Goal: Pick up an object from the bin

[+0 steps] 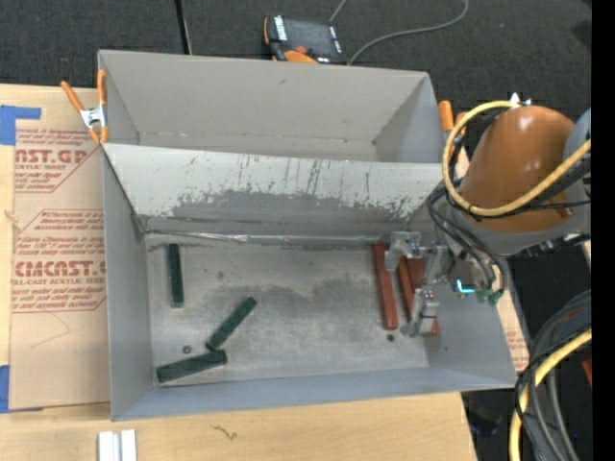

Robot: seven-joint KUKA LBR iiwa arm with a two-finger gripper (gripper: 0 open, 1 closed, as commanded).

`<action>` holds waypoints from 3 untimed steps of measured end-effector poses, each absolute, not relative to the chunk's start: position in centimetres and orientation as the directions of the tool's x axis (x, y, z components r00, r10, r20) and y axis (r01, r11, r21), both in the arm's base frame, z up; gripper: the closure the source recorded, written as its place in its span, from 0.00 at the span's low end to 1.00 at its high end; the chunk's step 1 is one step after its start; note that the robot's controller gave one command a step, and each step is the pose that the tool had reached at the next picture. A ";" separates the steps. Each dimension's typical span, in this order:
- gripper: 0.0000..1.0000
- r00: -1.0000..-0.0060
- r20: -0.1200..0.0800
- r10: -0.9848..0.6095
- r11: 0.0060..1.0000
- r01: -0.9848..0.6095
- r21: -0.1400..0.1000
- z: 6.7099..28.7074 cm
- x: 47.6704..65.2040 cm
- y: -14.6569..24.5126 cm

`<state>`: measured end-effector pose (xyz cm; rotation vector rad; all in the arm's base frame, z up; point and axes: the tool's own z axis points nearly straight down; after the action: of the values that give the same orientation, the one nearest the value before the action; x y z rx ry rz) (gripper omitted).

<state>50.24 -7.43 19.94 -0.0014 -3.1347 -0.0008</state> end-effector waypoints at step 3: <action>1.00 -0.954 -0.004 -0.299 0.954 -0.299 0.002 7.0 54.4 -12.1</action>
Offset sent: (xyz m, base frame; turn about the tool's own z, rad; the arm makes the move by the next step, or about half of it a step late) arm -0.0148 -0.0285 -0.1225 -0.4071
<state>54.44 -12.10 7.03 0.4757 -3.1091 -0.0039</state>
